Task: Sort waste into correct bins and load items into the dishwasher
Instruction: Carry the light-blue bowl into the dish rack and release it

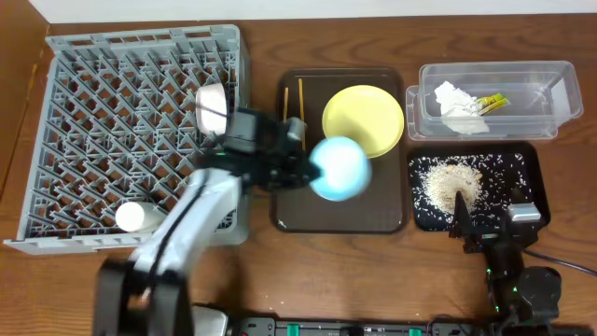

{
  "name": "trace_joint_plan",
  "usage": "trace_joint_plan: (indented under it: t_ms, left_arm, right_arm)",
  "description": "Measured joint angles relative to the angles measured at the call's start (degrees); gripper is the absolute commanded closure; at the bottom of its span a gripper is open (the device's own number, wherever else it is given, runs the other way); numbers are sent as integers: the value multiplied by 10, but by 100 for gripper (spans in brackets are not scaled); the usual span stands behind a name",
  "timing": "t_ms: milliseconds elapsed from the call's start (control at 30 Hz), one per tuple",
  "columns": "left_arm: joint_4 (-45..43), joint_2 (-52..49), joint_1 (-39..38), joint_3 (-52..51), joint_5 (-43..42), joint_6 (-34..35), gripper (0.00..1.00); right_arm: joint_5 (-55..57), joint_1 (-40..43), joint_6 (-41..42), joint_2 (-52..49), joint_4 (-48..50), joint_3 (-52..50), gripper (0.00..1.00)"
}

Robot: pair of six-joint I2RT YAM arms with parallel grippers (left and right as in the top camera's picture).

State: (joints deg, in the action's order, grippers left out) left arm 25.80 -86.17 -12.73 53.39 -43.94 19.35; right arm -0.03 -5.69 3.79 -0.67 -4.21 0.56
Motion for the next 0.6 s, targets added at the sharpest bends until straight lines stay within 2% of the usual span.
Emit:
trace_joint_plan:
  t_ms: [133, 333, 433, 600]
  left_arm:
    - [123, 134, 80, 28, 174, 4, 93]
    - [164, 301, 191, 51, 476, 23, 93]
    - [163, 322, 209, 51, 593, 24, 92]
    - [167, 273, 210, 51, 708, 7, 92]
  right_arm:
    - [0, 0, 0, 0, 0, 0, 1]
    - [0, 0, 0, 0, 0, 0, 1]
    - [0, 0, 0, 0, 0, 0, 1]
    - [0, 0, 0, 0, 0, 0, 1]
